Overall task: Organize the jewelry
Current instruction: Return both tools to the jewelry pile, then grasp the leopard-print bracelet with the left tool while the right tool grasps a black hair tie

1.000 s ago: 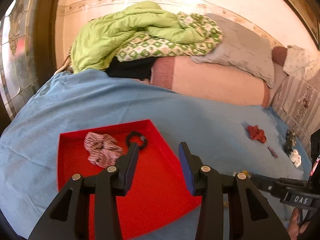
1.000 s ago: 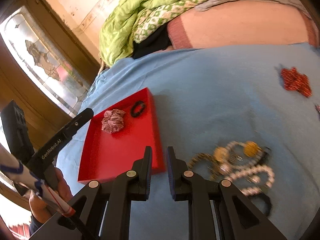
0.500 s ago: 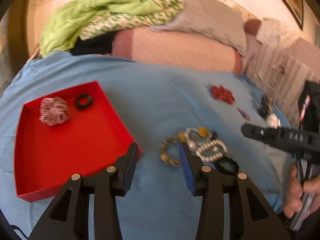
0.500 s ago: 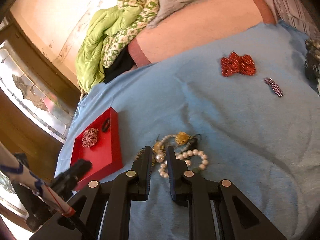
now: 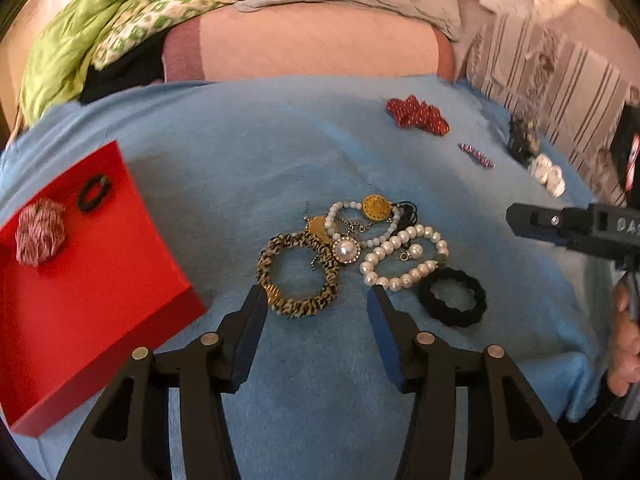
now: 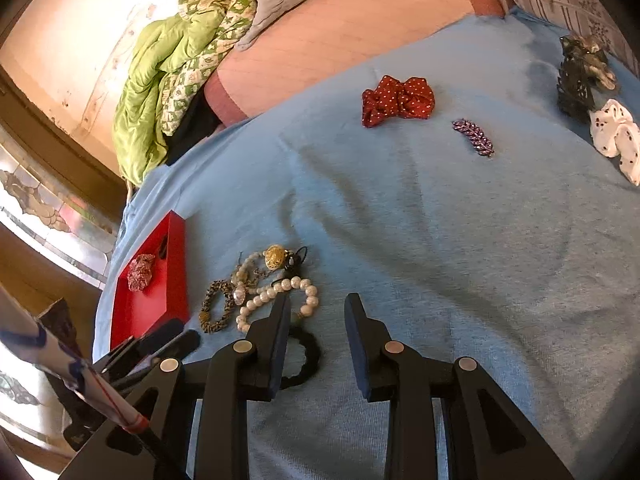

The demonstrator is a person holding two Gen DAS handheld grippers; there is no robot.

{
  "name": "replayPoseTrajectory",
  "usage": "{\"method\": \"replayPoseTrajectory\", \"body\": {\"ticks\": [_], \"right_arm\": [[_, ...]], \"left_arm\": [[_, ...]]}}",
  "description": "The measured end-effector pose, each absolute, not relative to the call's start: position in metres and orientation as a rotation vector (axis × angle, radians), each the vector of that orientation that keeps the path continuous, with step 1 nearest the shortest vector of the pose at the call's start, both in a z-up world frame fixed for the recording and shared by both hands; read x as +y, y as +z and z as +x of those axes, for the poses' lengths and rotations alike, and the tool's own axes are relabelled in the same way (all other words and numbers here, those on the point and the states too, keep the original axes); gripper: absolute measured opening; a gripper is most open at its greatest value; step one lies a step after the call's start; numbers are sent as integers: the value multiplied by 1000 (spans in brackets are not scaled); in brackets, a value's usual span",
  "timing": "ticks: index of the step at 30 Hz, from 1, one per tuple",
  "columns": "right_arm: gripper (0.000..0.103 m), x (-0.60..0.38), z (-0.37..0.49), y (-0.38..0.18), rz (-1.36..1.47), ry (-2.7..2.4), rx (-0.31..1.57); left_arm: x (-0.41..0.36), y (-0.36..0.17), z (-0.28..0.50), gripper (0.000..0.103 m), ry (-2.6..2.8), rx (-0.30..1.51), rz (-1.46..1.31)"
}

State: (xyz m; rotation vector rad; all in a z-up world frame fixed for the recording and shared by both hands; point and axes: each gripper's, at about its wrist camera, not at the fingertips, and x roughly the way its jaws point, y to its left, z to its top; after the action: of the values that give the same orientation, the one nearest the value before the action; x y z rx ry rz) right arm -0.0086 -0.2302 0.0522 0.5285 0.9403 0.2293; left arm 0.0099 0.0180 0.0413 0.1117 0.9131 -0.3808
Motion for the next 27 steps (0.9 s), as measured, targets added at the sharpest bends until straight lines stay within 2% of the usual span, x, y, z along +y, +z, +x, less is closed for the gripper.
{"method": "replayPoseTrajectory", "body": {"ticks": [4,6,8,9,10,11,14,22,27], "right_arm": [[30,-227,-6,50,532,250,953],[30,-226,-5,49,533,259,960],[30,-223,-5,48,527,271,965],[30,-222,-5,48,521,276,966],[30,-220,-5,49,515,278,968],[30,-219,-6,48,509,282,971],[32,-216,-6,46,493,284,987],[32,-198,-3,32,392,291,1073],[32,-177,-1,23,251,280,1117]], "left_arm": [[8,33,18,51,-386,927,155],[1,27,23,43,-387,933,189],[-4,21,25,25,-381,951,232],[-6,19,26,25,-371,953,244],[-7,20,25,19,-365,940,254],[-8,20,24,6,-372,938,253],[-4,26,22,6,-374,914,226],[22,74,4,6,-427,709,63],[25,78,4,6,-415,691,62]]}}
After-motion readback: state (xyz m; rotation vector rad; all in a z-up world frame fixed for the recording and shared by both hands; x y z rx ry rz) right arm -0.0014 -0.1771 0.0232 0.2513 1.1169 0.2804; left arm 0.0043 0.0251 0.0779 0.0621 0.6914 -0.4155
